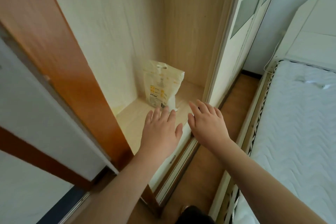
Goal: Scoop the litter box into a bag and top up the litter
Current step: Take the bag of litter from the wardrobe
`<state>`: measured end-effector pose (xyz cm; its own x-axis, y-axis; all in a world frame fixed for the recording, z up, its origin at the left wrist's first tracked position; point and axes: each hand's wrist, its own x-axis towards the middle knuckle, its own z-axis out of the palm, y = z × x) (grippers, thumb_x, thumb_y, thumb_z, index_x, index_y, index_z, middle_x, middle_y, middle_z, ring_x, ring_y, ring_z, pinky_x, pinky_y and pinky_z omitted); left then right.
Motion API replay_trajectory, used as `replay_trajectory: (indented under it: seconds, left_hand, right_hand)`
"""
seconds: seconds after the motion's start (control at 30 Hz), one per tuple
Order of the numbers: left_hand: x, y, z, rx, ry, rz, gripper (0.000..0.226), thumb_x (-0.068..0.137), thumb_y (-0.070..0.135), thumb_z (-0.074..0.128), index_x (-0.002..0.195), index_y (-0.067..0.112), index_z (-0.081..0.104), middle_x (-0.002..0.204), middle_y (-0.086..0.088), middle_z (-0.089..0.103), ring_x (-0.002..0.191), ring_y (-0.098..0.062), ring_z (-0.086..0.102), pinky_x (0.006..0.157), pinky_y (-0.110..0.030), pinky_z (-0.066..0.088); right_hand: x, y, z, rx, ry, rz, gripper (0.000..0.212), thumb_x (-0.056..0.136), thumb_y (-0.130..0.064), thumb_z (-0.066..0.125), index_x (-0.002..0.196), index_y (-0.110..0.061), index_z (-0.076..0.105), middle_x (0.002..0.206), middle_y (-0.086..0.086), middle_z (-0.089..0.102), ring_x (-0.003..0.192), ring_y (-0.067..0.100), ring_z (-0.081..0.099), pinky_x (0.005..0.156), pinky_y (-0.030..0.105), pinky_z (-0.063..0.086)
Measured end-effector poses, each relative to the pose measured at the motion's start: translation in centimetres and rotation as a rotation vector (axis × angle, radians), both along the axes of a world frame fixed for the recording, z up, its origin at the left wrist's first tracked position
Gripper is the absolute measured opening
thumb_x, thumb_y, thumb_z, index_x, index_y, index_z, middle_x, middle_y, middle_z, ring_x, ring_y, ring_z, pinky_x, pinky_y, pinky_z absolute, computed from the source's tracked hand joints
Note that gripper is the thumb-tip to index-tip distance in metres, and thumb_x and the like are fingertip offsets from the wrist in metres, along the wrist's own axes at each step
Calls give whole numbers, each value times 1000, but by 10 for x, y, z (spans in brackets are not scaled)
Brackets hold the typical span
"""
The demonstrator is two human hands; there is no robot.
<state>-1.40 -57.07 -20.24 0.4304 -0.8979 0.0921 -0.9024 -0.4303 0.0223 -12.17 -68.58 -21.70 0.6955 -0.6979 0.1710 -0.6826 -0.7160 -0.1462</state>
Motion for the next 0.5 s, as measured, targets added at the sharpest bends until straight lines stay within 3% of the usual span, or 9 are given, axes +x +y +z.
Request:
replay_trajectory:
  seconds: [0.17, 0.4, 0.5]
  left_hand:
    - [11, -31, -4, -15, 39, 156, 57, 102, 44, 19, 154, 21, 18, 162, -3, 19, 150, -26, 8, 120, -48, 5]
    - [34, -124, -31, -21, 120, 303, 59, 102, 46, 19, 155, 21, 14, 164, -3, 12, 151, -24, 2, 120, -47, 1]
    - [56, -165, -38, -44, 93, 320, 56, 101, 44, 26, 151, 21, 29, 158, -4, 30, 149, -24, 17, 120, -50, 9]
  right_hand:
    - [20, -53, 10, 0, -7, 31, 50, 101, -43, 20, 149, -28, 28, 155, -1, 29, 143, 20, 24, 116, 39, 17]
    - [53, -147, -8, 3, 51, 150, 52, 101, -45, 18, 149, -28, 26, 156, -1, 29, 144, 20, 25, 118, 42, 17]
    - [70, -189, -20, 23, 38, 175, 52, 101, -44, 22, 148, -24, 30, 155, 1, 31, 143, 21, 26, 118, 43, 20]
